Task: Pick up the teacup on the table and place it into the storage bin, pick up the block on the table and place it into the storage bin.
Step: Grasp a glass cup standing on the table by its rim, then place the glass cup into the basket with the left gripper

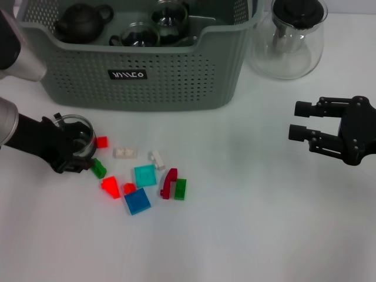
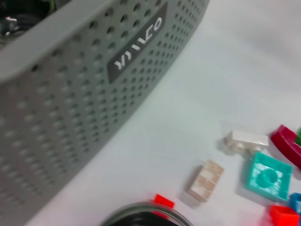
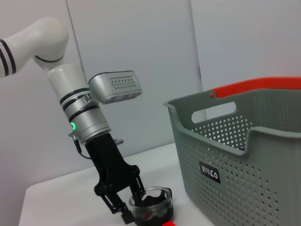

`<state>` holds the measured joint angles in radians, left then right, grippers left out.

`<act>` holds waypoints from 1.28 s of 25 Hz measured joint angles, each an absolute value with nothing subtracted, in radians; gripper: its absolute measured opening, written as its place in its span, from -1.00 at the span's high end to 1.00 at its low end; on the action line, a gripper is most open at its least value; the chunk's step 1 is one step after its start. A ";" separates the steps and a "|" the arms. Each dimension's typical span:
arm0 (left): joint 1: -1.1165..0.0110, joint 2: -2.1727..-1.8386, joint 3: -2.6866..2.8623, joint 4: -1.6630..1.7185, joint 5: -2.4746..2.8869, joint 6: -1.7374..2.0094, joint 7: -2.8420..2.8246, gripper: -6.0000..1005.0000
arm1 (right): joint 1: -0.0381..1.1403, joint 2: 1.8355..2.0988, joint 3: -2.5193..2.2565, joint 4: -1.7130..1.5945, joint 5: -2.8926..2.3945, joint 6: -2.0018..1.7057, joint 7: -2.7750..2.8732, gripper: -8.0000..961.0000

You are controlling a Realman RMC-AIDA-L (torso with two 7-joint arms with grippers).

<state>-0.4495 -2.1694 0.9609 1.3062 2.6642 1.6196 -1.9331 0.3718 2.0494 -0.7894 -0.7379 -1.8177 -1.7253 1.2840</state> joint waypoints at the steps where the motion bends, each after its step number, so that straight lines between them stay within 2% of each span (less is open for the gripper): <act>1: -0.450 -2.170 0.963 1.305 2.665 1.610 -1.933 0.38 | 0.372 2.049 -0.790 -0.738 -1.818 -1.725 1.284 -0.06; 17: -0.465 -2.170 1.006 1.240 2.696 1.512 -2.009 0.50 | 0.365 2.049 -0.794 -0.737 -1.818 -1.726 1.284 -0.06; 24: -0.459 -2.167 0.977 1.293 2.643 1.613 -1.989 0.75 | 0.361 2.046 -0.786 -0.728 -1.818 -1.732 1.281 -0.06; 28: -0.491 -2.143 0.825 1.284 2.504 1.804 -1.892 0.89 | 0.360 2.045 -0.786 -0.727 -1.818 -1.733 1.281 -0.06; 32: -0.558 -2.070 0.649 1.103 2.282 2.025 -1.781 0.88 | 0.361 2.045 -0.785 -0.727 -1.818 -1.734 1.283 -0.06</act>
<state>-0.5575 -2.0697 0.6486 1.1029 2.2817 2.0248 -1.7813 0.3609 2.0449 -0.7853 -0.7271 -1.8177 -1.7337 1.2829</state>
